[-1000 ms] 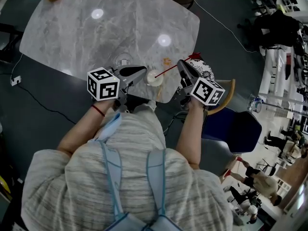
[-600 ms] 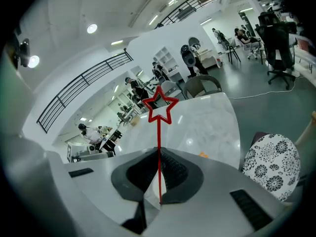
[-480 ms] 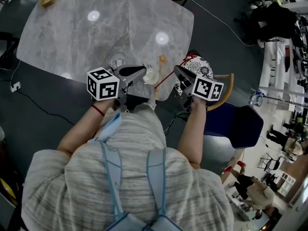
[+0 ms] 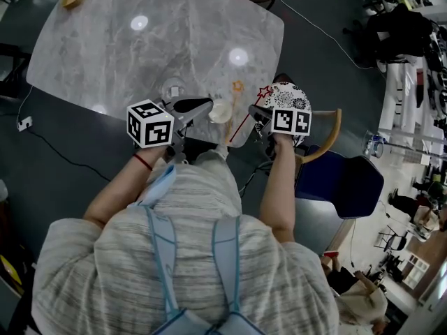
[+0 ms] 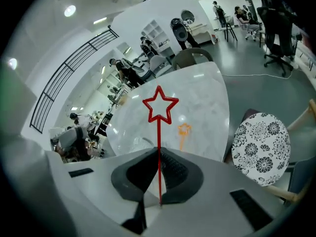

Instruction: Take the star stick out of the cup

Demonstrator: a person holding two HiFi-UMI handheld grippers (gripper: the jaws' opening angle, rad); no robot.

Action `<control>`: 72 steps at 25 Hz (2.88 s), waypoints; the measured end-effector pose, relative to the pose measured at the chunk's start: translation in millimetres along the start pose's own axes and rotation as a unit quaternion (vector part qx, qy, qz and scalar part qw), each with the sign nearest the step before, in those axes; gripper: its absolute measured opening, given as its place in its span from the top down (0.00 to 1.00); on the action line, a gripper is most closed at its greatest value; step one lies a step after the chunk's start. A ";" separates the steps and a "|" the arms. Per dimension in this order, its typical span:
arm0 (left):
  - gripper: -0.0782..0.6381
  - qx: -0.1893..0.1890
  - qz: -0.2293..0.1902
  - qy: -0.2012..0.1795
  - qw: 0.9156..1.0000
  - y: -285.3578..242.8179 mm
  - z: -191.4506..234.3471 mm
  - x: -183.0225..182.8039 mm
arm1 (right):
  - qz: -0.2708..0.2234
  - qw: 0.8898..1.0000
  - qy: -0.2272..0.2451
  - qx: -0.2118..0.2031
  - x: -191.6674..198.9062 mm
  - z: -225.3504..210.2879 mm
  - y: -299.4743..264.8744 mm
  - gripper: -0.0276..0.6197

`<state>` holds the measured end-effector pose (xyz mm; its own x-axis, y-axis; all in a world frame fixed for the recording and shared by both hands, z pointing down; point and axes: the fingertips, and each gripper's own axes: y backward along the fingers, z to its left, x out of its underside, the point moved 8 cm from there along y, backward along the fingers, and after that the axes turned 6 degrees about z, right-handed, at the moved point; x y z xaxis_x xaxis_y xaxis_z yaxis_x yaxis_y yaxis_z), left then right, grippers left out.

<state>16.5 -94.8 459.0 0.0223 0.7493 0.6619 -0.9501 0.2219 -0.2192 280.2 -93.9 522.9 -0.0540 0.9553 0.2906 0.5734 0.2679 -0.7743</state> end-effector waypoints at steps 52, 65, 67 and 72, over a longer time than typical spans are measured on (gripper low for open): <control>0.86 -0.011 -0.013 -0.022 1.000 28.0 -3.3 -5.6 | -0.175 0.984 0.026 0.018 3.8 48.9 5.9 0.78; 0.86 0.020 0.009 -0.061 0.998 40.2 -17.8 -9.0 | -0.263 0.959 0.081 -0.066 42.0 130.3 25.9 0.91; 0.86 0.026 0.013 -0.067 0.997 42.3 -22.8 -6.6 | -0.271 0.955 0.089 -0.081 45.6 142.0 28.4 0.92; 0.86 0.036 0.024 -0.080 0.996 45.3 -31.9 -3.8 | -0.272 0.949 0.123 -0.098 53.4 170.5 30.4 0.94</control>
<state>-16.7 -67.7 423.7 -0.0678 0.6476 0.7590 -0.9687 0.1392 -0.2053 155.4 -13.5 419.0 -0.2078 0.6178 0.7584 0.6570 0.6625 -0.3597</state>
